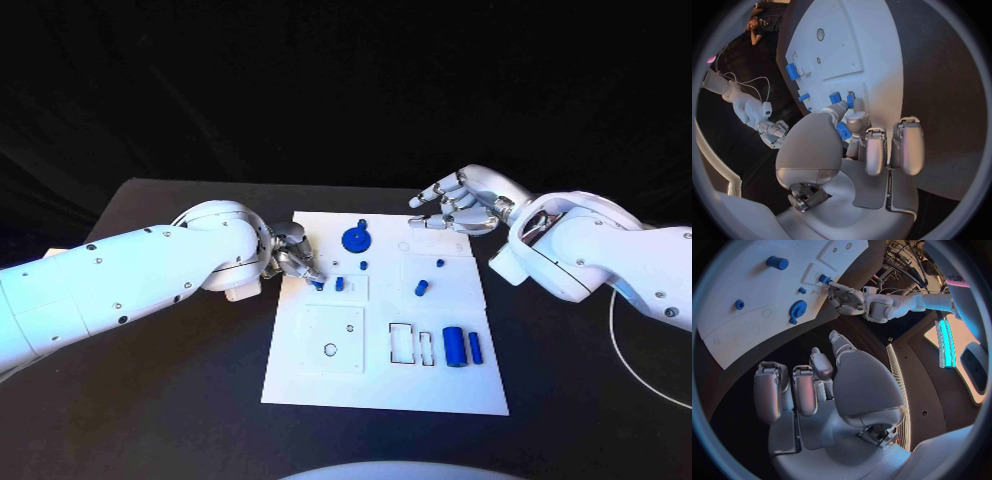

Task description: Assemble the parts on the task board

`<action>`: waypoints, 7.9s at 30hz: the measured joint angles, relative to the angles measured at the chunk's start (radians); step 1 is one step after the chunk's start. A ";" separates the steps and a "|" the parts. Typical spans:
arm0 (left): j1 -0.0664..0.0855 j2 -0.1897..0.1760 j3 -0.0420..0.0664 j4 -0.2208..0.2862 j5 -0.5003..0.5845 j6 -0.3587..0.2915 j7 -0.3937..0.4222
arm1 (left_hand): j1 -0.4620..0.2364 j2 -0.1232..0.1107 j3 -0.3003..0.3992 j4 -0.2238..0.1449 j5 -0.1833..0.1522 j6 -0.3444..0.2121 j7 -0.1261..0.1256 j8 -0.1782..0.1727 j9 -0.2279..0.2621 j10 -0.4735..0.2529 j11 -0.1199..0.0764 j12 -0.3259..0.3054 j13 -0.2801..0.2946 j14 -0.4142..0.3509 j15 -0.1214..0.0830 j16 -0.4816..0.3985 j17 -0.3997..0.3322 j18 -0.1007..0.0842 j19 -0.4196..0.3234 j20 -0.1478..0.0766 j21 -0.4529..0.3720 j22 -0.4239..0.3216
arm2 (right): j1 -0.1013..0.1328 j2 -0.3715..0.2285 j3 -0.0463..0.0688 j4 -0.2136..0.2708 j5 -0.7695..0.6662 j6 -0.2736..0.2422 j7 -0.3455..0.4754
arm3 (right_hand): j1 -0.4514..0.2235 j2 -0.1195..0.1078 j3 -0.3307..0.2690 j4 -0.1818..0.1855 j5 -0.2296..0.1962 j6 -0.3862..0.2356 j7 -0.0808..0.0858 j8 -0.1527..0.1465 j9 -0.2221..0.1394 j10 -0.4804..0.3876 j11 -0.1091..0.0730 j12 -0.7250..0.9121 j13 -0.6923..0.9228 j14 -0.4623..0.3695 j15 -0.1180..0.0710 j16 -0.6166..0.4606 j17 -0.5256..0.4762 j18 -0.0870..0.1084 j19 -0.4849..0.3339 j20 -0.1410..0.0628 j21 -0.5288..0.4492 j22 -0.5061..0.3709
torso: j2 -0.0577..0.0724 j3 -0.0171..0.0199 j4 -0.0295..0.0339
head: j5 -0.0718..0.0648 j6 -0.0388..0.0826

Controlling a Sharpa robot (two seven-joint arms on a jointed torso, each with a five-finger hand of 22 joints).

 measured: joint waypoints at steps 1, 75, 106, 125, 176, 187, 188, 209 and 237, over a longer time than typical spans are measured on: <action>0.000 0.000 0.000 0.001 -0.003 -0.003 0.000 | 0.001 -0.001 0.002 0.002 0.000 0.001 -0.001 0.000 0.000 0.000 0.000 0.000 0.000 0.000 0.000 0.000 0.000 0.000 0.000 0.000 0.000 0.000 | 0.000 0.000 0.000 0.000 0.000 0.000 0.000 | 0.000 0.000 0.000 0.000 0.000 0.000 0.000 0.000 0.000 0.000 0.000 0.000 0.000 0.000 0.000 0.000 0.000 0.000 0.000 0.000 0.000 0.000 | 0.000 -0.0002 0.0004 | 0.000 -0.001; 0.002 0.057 0.002 -0.040 0.017 0.048 -0.098 | -0.171 -0.019 0.096 -0.047 0.104 0.077 -0.031 0.019 0.003 0.049 -0.024 -0.003 -0.004 0.000 -0.015 0.000 0.000 0.000 0.000 -0.007 0.035 0.000 | -0.001 0.003 0.000 0.002 0.001 0.005 0.006 | 0.004 0.004 -0.004 0.004 0.004 0.000 0.000 0.000 0.000 0.000 0.000 0.000 0.000 0.000 0.000 -0.004 0.000 0.000 0.000 0.000 0.000 -0.003 | 0.000 0.0018 -0.0012 | 0.004 -0.011; -0.001 0.040 0.003 -0.041 0.023 0.019 -0.127 | -0.290 -0.029 -0.232 0.087 0.006 0.102 -0.035 0.007 -0.009 0.055 -0.023 -0.004 -0.008 0.000 -0.015 0.000 0.000 0.000 0.000 -0.014 0.032 0.000 | -0.001 0.003 0.000 0.001 0.001 0.006 0.008 | 0.004 0.004 -0.004 0.004 0.004 0.000 0.000 0.000 0.000 0.000 0.000 0.000 -0.002 0.000 0.000 -0.004 0.001 0.000 0.000 0.000 -0.005 -0.005 | -0.001 0.0000 -0.0007 | 0.000 -0.009; 0.002 0.009 0.008 -0.045 0.224 -0.243 0.067 | -0.196 0.027 -0.441 0.144 0.006 -0.117 0.080 -0.106 -0.113 -0.303 0.087 -0.428 -0.383 -0.142 0.068 -0.484 -0.250 0.134 -0.309 0.051 -0.727 -0.404 | -0.001 0.002 0.000 -0.001 0.001 0.006 0.009 | 0.004 0.004 -0.009 0.009 0.010 0.000 0.000 0.000 0.000 0.000 0.000 0.000 -0.002 0.000 0.000 -0.004 0.000 0.000 -0.007 0.000 -0.005 -0.006 | -0.001 0.0000 0.0003 | -0.006 -0.004; -0.016 0.234 -0.032 -0.191 -0.438 -0.200 0.415 | 0.213 -0.008 -0.247 -0.042 0.002 0.075 0.079 -0.390 -0.462 -0.187 0.098 -0.910 -0.899 0.000 0.064 -0.273 -0.167 0.078 -0.002 0.055 -0.360 -0.125 | -0.003 0.021 -0.001 -0.008 0.001 0.007 0.009 | 0.004 0.004 -0.011 0.006 0.014 0.000 0.000 0.000 0.000 0.000 0.000 0.000 -0.003 0.000 0.000 -0.004 0.000 0.000 -0.007 0.000 -0.005 -0.007 | 0.000 0.0012 -0.0002 | -0.023 0.003; -0.016 0.244 -0.032 -0.205 -0.448 -0.169 0.403 | 0.213 -0.008 -0.218 -0.044 0.002 0.090 0.077 -0.394 -0.468 -0.172 0.096 -0.927 -0.904 0.000 0.064 -0.273 -0.176 0.078 -0.002 0.055 -0.349 -0.113 | -0.003 0.021 -0.001 -0.008 0.001 0.007 0.009 | 0.004 0.004 -0.011 0.006 0.014 0.000 0.000 0.000 0.000 0.000 0.000 0.000 -0.004 0.000 0.000 -0.004 0.001 0.000 -0.007 0.000 -0.005 -0.007 | -0.001 0.0008 0.0000 | -0.024 0.001; -0.016 0.246 -0.032 -0.207 -0.448 -0.167 0.402 | 0.213 -0.008 -0.218 -0.044 0.002 0.090 0.077 -0.396 -0.468 -0.170 0.097 -0.927 -0.904 0.000 0.064 -0.273 -0.176 0.078 -0.002 0.055 -0.348 -0.112 | -0.003 0.022 -0.001 -0.008 0.001 0.007 0.009 | 0.004 0.004 -0.011 0.006 0.014 0.000 0.000 0.000 0.000 0.000 0.000 0.000 -0.004 0.000 0.000 -0.004 0.001 0.000 -0.007 0.000 -0.005 -0.007 | -0.001 0.0008 0.0000 | -0.024 0.001; -0.024 0.267 -0.027 -0.221 -0.452 -0.159 0.400 | 0.251 -0.002 -0.110 -0.089 0.002 0.151 0.073 -0.406 -0.477 -0.088 0.085 -0.949 -0.901 0.003 0.053 -0.266 -0.190 0.067 -0.002 0.048 -0.287 -0.059 | -0.003 0.024 -0.001 -0.008 0.001 0.007 0.009 | 0.004 0.004 -0.011 0.006 0.018 0.000 0.000 0.000 0.000 0.000 0.000 0.000 -0.004 0.000 0.000 -0.004 0.000 0.000 -0.007 0.000 -0.005 -0.007 | -0.001 0.0006 -0.0001 | -0.026 -0.002; -0.023 0.084 0.019 -0.049 -0.391 -0.245 0.382 | 0.182 -0.043 0.133 -0.211 -0.004 0.207 0.079 -0.425 -0.488 -0.042 0.100 -0.974 -0.872 0.000 0.050 -0.240 -0.203 0.054 0.002 0.045 -0.252 -0.013 | -0.003 0.021 -0.001 -0.007 0.001 0.007 0.009 | 0.004 0.004 -0.011 0.006 0.018 0.000 0.000 0.000 0.000 0.000 0.000 0.000 -0.004 0.000 0.000 -0.004 0.000 0.000 -0.007 0.000 -0.005 -0.007 | -0.004 0.0013 0.0041 | -0.025 0.005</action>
